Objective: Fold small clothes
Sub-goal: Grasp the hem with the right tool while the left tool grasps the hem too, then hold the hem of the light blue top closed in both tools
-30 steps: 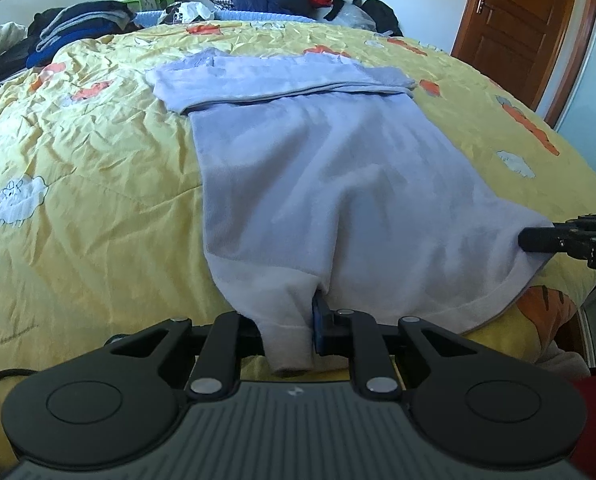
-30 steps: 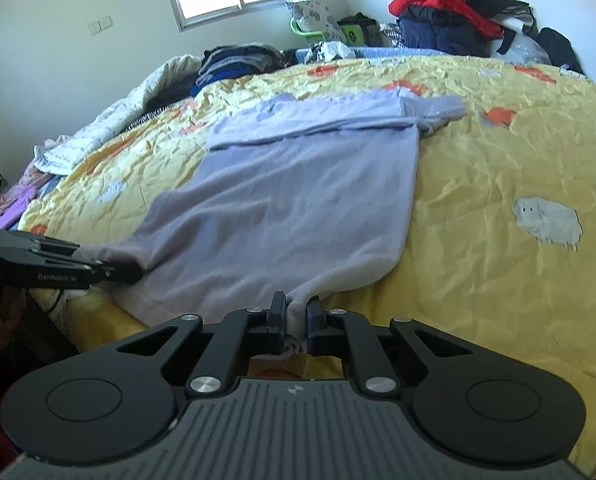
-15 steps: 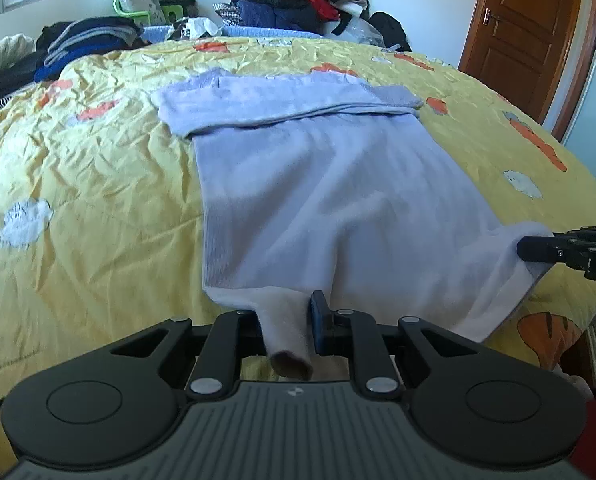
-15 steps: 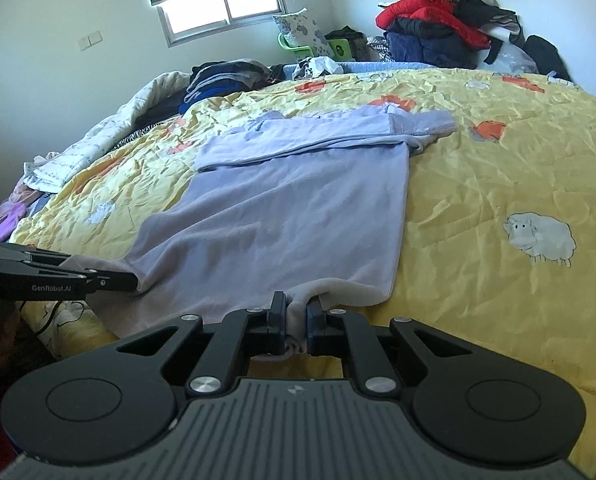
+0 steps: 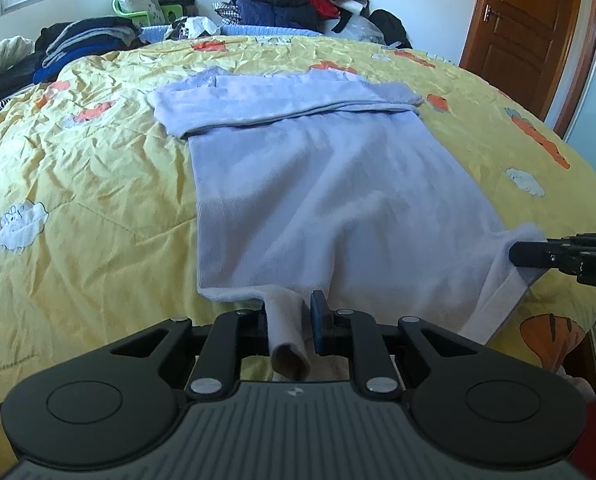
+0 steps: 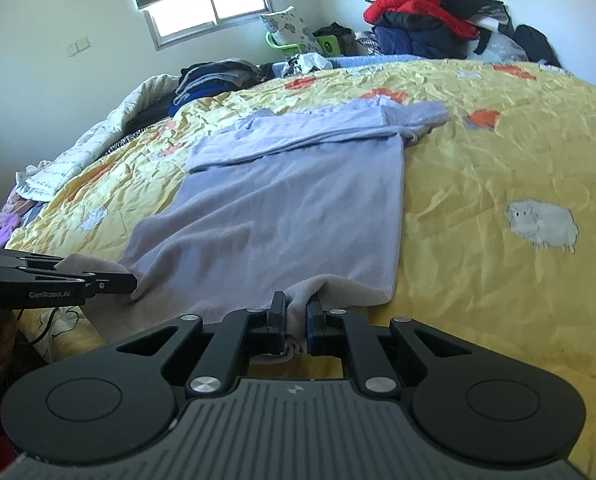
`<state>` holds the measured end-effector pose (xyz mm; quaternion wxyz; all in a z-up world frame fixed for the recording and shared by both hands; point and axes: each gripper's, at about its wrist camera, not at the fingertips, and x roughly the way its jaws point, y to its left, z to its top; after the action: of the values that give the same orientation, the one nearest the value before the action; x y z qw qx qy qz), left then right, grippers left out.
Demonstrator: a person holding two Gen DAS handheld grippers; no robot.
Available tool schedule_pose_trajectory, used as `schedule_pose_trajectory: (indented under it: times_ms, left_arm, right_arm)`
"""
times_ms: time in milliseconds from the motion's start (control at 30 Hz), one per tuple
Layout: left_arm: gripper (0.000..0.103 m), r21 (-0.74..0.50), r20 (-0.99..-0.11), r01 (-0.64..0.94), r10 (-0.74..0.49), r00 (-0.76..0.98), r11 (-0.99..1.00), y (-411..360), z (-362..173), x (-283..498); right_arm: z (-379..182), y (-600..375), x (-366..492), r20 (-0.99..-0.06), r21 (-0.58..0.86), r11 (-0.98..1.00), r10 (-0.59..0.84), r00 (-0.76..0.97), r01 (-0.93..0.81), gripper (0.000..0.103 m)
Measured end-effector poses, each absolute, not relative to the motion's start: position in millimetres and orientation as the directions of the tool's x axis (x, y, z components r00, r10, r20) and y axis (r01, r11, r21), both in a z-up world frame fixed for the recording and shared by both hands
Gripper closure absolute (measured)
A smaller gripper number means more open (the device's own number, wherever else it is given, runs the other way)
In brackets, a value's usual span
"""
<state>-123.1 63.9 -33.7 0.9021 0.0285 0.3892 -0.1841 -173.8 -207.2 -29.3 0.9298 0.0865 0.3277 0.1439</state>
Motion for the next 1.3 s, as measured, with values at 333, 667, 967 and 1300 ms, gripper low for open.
schedule_pose_trajectory:
  times_ms: [333, 667, 967, 1300]
  left_arm:
    - [0.087, -0.096, -0.717, 0.35, -0.309, 0.625, 0.932, 62, -39, -124]
    - [0.087, -0.103, -0.687, 0.329, -0.306, 0.659, 0.939, 64, -28, -118]
    - [0.087, -0.093, -0.658, 0.3, -0.285, 0.697, 0.949, 61, -20, -105]
    - [0.087, -0.061, -0.661, 0.297, -0.262, 0.703, 0.953, 57, -25, -102]
  right_arm:
    - [-39, -206, -171, -0.608, 0.279, 0.94, 0.331, 0.721, -0.196, 0.09]
    - [-30, -213, -172, -0.56, 0.29, 0.939, 0.325, 0.762, -0.187, 0.09]
    - [-22, -215, -163, -0.532, 0.284, 0.941, 0.313, 0.787, -0.183, 0.09]
    - [-23, -213, -155, -0.518, 0.267, 0.947, 0.299, 0.801, -0.18, 0.09]
